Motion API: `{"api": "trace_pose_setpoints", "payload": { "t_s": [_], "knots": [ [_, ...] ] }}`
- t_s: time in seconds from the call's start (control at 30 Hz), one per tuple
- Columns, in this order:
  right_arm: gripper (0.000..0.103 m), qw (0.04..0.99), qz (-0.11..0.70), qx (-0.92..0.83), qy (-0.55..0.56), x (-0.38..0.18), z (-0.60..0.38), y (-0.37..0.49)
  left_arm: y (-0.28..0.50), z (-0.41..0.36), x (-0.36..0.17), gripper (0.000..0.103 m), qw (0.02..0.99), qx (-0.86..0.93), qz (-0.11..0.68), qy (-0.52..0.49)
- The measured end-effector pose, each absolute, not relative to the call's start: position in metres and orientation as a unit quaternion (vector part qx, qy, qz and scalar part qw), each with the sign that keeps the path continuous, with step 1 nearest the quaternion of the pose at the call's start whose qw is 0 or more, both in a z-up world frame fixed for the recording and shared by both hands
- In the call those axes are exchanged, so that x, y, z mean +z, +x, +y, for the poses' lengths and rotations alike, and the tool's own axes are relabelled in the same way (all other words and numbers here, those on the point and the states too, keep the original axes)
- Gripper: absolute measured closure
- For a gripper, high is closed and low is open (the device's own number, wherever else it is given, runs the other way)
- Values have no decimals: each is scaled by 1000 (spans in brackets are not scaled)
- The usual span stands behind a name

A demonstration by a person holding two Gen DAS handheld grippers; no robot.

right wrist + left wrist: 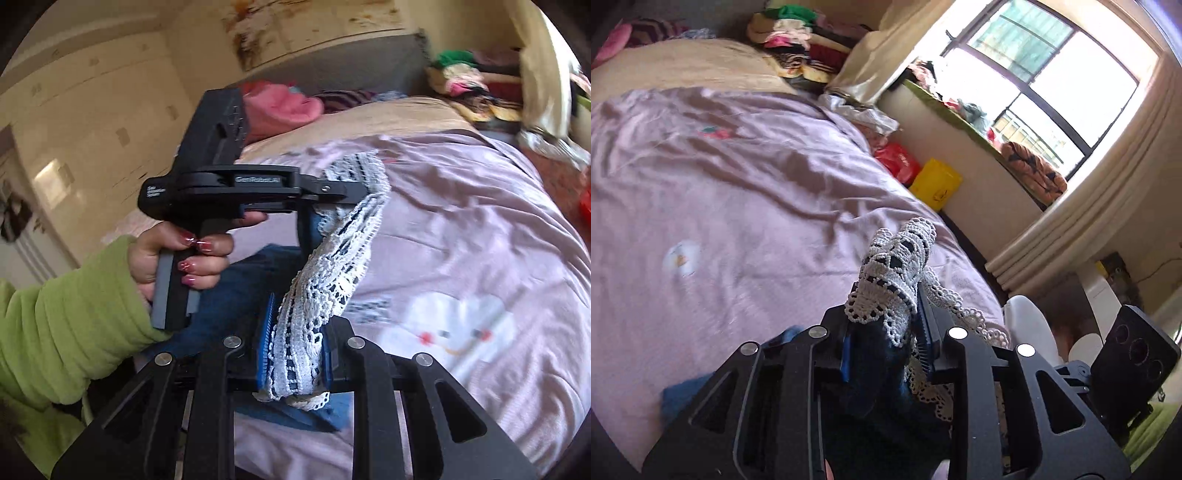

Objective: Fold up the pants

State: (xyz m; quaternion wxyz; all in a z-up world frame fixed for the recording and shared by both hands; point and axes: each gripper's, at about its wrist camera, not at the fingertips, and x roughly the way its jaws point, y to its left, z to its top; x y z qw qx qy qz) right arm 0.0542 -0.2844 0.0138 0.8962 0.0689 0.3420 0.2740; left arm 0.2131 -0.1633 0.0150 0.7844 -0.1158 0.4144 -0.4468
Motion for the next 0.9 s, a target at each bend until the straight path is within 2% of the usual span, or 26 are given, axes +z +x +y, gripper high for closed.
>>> {"api": "trace_pose_setpoints", "payload": {
  "t_s": [0.1, 0.2, 0.27, 0.33, 0.47, 0.57, 0.63, 0.7, 0.73, 0.77, 0.8, 0.83, 0.87, 0.9],
  "knots": [
    [83, 889, 359, 282, 45, -1, -258, 63, 216, -139, 2, 72, 789, -417, 431, -136],
    [83, 883, 367, 290, 26, -9, -237, 61, 216, -111, -9, 56, 787, -385, 450, -176],
    [83, 880, 367, 301, 4, -13, -220, 59, 213, -92, -14, 36, 782, -369, 457, -208],
    [83, 875, 367, 316, -12, -15, -205, 55, 211, -72, -22, 25, 764, -357, 473, -256],
    [83, 862, 374, 339, -49, -24, -174, 49, 201, -46, -31, 12, 730, -358, 485, -321],
    [83, 847, 385, 360, -70, -36, -153, 45, 196, -42, -31, 10, 719, -361, 486, -343],
    [79, 842, 390, 364, -77, -43, -142, 42, 194, -42, -34, 10, 721, -355, 491, -336],
    [75, 839, 392, 370, -73, -45, -141, 40, 194, -47, -38, 12, 733, -338, 503, -309],
    [67, 840, 390, 372, -63, -42, -145, 40, 194, -51, -38, 24, 738, -332, 507, -296],
    [57, 841, 389, 373, -54, -40, -151, 39, 196, -56, -39, 45, 742, -328, 512, -282],
    [54, 842, 387, 372, -45, -37, -158, 38, 198, -59, -41, 56, 743, -326, 516, -275],
    [50, 847, 382, 368, -34, -34, -169, 39, 200, -62, -41, 74, 742, -326, 521, -268],
    [49, 852, 379, 362, -26, -31, -179, 38, 202, -66, -41, 87, 743, -326, 523, -259],
    [47, 855, 376, 357, -20, -29, -187, 37, 203, -70, -40, 87, 745, -328, 523, -253]
  ]
}}
